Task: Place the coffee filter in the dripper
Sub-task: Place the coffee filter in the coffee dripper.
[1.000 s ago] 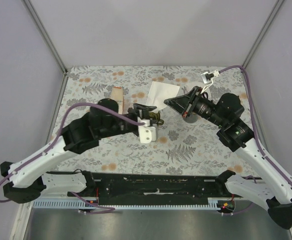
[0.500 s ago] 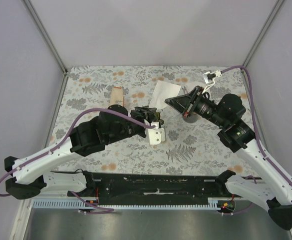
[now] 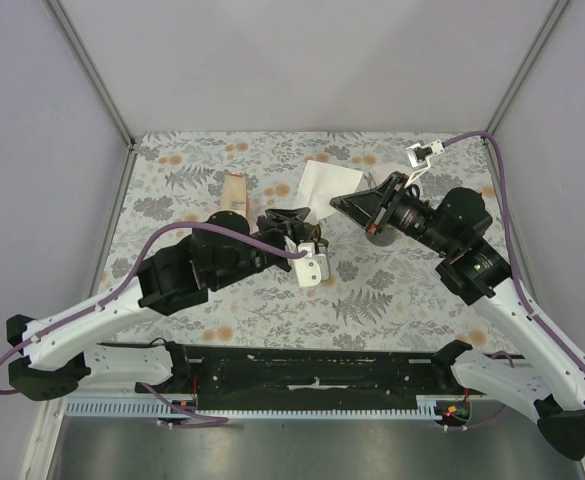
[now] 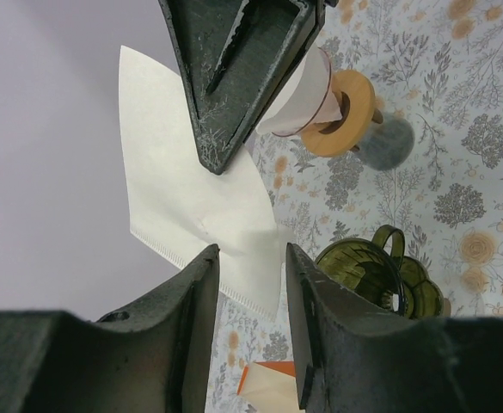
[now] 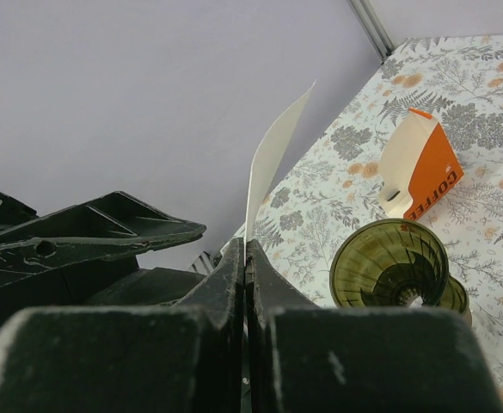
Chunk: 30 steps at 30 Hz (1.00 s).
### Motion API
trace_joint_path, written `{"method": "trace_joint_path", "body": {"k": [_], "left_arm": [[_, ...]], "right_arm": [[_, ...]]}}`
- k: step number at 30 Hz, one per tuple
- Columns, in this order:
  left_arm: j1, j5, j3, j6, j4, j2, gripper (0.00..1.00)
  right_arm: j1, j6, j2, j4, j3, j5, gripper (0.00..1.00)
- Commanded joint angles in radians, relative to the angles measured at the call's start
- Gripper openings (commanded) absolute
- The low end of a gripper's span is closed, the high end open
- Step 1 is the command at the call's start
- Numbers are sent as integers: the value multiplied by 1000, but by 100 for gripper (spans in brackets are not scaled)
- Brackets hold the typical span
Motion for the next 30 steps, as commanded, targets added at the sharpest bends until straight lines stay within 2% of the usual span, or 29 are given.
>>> {"method": "trace_joint_path", "body": {"k": [1, 7, 14, 22, 30], "left_arm": [[-6, -71, -7, 62, 60, 18, 43], [-6, -80, -11, 75, 66, 23, 39], [-7, -74, -11, 81, 48, 30, 46], [-9, -122, -2, 95, 69, 44, 29], [-10, -152, -16, 127, 118, 46, 24]], "right_arm": [[-1, -9, -11, 40, 16, 1, 0], [-1, -6, -11, 46, 11, -3, 0], [-1, -1, -8, 52, 9, -4, 0], [0, 1, -8, 59, 6, -12, 0], [0, 4, 0, 68, 5, -18, 0]]}}
